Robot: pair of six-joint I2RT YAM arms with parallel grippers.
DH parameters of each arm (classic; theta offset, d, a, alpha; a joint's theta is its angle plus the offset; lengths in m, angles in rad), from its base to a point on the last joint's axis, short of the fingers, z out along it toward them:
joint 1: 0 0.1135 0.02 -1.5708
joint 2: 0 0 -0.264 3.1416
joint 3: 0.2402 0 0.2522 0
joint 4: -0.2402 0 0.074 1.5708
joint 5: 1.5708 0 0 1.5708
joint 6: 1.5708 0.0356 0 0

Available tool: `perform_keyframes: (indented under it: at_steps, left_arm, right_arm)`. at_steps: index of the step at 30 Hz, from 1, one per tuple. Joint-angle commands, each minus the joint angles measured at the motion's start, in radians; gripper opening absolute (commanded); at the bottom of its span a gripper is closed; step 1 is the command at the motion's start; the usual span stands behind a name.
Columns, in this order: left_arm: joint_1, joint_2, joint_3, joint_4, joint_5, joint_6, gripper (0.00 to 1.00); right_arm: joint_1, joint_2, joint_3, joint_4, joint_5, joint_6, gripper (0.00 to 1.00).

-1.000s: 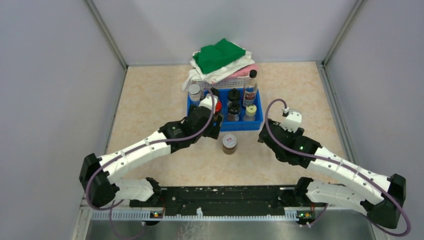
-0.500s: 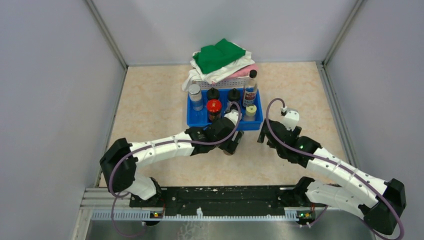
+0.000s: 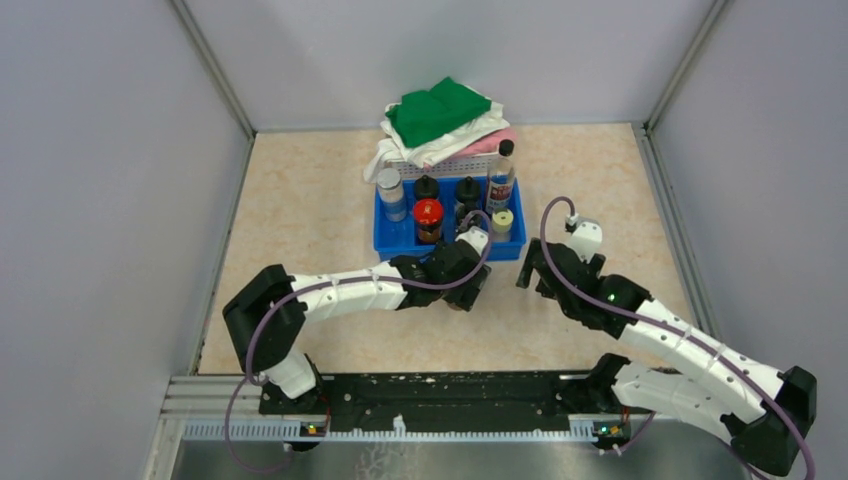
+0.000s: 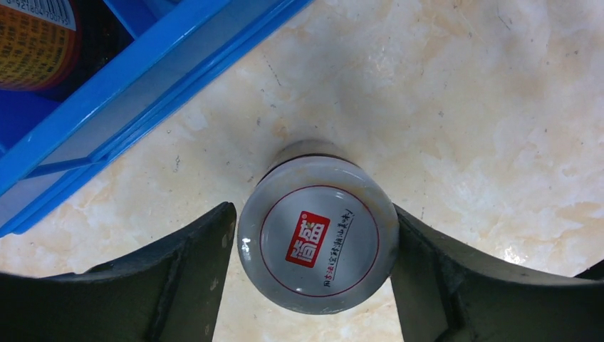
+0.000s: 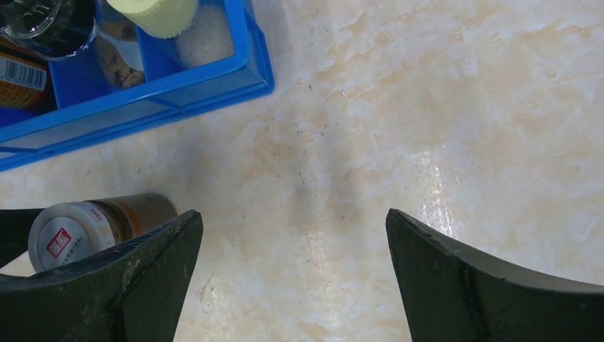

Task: Organize the condiment bottles
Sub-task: Pick up the bottle from the center of the board, then place the bottle in the storage box.

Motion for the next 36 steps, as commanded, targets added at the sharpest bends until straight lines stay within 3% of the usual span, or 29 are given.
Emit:
perform_keyframes:
  at_steps: [1,4,7,11,17,21,28,36]
  left_arm:
    - [-0.005,-0.007,0.042,0.058,-0.024,-0.017,0.74]
    - [-0.004,-0.011,0.061,0.05,-0.056,0.005,0.61]
    - [-0.005,0.002,0.108,-0.014,-0.086,-0.007,0.56]
    - [-0.005,-0.034,0.157,-0.063,-0.105,0.01,0.55]
    - [0.007,-0.116,0.333,-0.217,-0.267,0.085,0.56]
    - [0.158,-0.148,0.425,-0.265,-0.211,0.123,0.57]
    - [0.459,-0.139,0.46,-0.287,-0.067,0.171,0.58]
    - [0.496,-0.108,0.43,-0.254,0.008,0.153,0.58]
  right_arm:
    - [-0.007,-0.021,0.047,-0.011,-0.004,-0.003,0.98]
    - [-0.008,-0.023,0.043,-0.005,-0.009,-0.004,0.98]
    - [-0.007,-0.022,0.04,0.008,-0.019,-0.007,0.98]
    - [-0.006,-0.02,0.038,0.018,-0.032,-0.007,0.98]
    - [-0.007,-0.016,0.038,0.034,-0.048,-0.012,0.98]
    - [-0.007,-0.01,0.035,0.052,-0.07,-0.01,0.97]
    - [-0.007,-0.008,0.053,0.05,-0.084,-0.02,0.97]
    - [-0.007,-0.008,0.039,0.053,-0.097,-0.013,0.97]
